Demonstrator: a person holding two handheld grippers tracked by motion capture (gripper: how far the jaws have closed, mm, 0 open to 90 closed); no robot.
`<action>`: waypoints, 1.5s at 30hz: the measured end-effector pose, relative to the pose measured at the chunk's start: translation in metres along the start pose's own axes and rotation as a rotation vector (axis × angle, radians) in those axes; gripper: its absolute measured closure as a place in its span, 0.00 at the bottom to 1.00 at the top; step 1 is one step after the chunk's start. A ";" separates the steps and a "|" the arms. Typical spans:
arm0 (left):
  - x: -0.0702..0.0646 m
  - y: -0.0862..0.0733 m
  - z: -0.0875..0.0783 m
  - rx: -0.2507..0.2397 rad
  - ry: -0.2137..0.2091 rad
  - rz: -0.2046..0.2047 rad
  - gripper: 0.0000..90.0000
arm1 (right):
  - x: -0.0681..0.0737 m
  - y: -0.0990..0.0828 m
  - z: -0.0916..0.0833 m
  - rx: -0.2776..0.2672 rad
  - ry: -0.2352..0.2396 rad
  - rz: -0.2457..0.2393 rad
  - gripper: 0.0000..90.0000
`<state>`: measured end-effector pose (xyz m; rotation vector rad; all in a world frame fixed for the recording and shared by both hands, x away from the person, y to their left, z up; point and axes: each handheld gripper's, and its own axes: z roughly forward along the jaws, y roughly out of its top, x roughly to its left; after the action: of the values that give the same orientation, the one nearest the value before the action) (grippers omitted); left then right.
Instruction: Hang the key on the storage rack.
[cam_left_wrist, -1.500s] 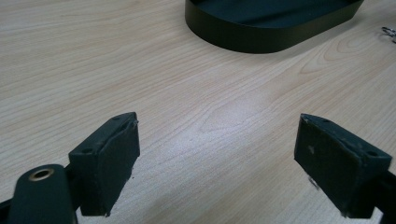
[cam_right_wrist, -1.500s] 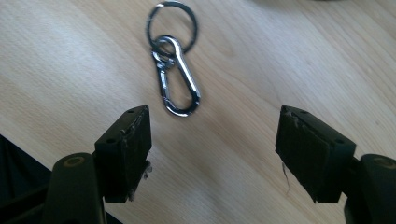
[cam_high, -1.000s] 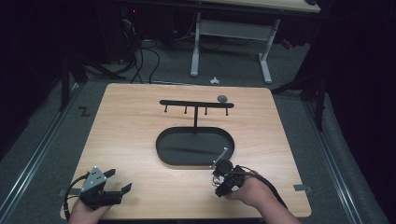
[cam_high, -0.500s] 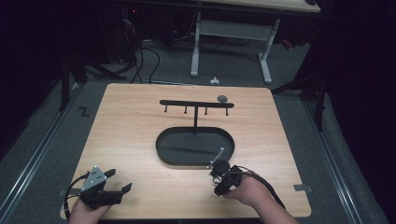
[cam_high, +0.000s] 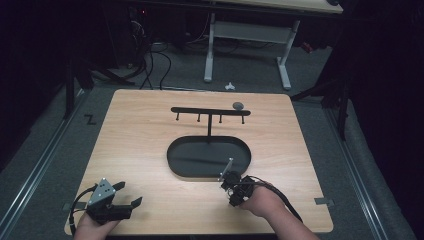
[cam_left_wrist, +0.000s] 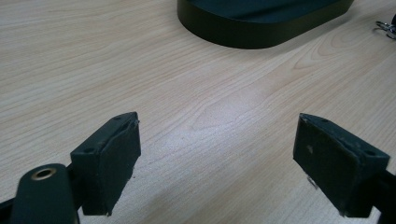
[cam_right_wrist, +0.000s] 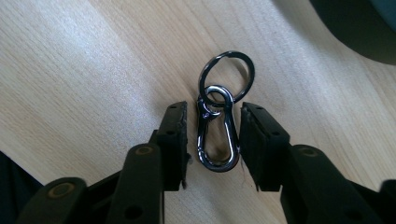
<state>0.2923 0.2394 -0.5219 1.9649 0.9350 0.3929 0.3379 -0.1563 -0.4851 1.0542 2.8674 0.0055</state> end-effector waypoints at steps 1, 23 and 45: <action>0.000 0.000 0.000 0.002 -0.001 0.000 0.17 | 0.001 0.000 0.001 0.005 0.000 -0.005 0.71; 0.000 0.000 0.000 0.003 -0.013 -0.001 0.18 | 0.000 -0.008 0.003 -0.046 0.053 0.037 0.78; 0.000 0.000 0.000 0.006 -0.014 0.001 0.18 | -0.012 -0.013 -0.030 -0.086 0.018 0.079 0.81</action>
<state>0.2917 0.2395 -0.5219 1.9715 0.9280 0.3771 0.3362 -0.1726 -0.4547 1.1556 2.8111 0.1422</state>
